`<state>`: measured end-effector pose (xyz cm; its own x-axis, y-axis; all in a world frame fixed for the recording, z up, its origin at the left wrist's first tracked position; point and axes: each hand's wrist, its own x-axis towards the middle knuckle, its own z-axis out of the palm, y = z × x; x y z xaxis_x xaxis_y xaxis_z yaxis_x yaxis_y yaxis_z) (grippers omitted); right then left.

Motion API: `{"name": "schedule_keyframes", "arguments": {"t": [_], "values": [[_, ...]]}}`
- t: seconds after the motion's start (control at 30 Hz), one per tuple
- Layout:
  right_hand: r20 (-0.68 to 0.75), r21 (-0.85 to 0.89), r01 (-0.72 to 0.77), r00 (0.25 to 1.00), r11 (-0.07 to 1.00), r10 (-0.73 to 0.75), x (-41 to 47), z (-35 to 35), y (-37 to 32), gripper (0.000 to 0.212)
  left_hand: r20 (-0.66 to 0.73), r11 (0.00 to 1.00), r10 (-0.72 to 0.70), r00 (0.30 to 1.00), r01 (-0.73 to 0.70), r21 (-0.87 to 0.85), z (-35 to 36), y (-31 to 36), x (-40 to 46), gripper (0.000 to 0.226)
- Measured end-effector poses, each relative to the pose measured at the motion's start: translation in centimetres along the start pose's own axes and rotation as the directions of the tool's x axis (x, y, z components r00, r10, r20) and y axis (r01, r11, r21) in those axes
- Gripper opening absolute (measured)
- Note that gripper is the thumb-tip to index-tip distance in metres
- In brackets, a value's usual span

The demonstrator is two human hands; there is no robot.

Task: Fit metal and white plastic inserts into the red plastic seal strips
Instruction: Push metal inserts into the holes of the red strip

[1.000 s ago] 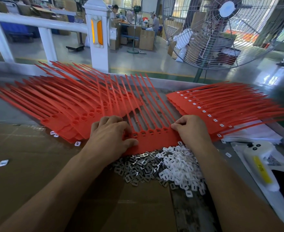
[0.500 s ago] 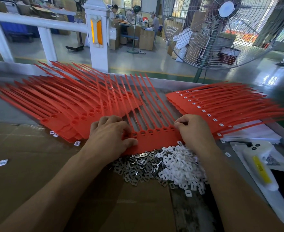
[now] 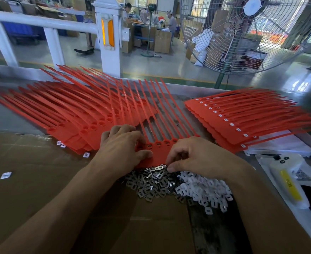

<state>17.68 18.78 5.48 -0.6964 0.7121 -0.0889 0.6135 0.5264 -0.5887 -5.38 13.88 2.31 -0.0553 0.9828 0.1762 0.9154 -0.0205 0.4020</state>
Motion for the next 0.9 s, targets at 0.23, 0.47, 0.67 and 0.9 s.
{"name": "schedule_keyframes", "arguments": {"t": [0.23,0.47,0.67,0.9], "values": [[0.013,0.031,-0.016,1.000,0.999,0.016,-0.01,0.27,0.08,0.011,0.007,1.000,0.001,1.000,-0.001,0.000,-0.04,0.06,-0.01,0.042],[-0.001,-0.011,0.031,1.000,0.999,-0.031,0.29,0.61,-0.28,0.010,-0.002,1.000,0.003,1.000,-0.003,-0.002,0.03,0.02,0.01,0.040],[-0.024,0.030,0.002,1.000,1.000,-0.001,-0.16,0.43,-0.55,0.008,-0.002,1.000,0.007,1.000,-0.007,-0.003,-0.04,0.07,-0.01,0.039],[-0.009,0.059,-0.022,1.000,0.998,0.022,-0.39,0.16,-0.53,0.007,0.008,1.000,0.003,1.000,-0.003,-0.007,-0.16,0.09,-0.07,0.041]]}}
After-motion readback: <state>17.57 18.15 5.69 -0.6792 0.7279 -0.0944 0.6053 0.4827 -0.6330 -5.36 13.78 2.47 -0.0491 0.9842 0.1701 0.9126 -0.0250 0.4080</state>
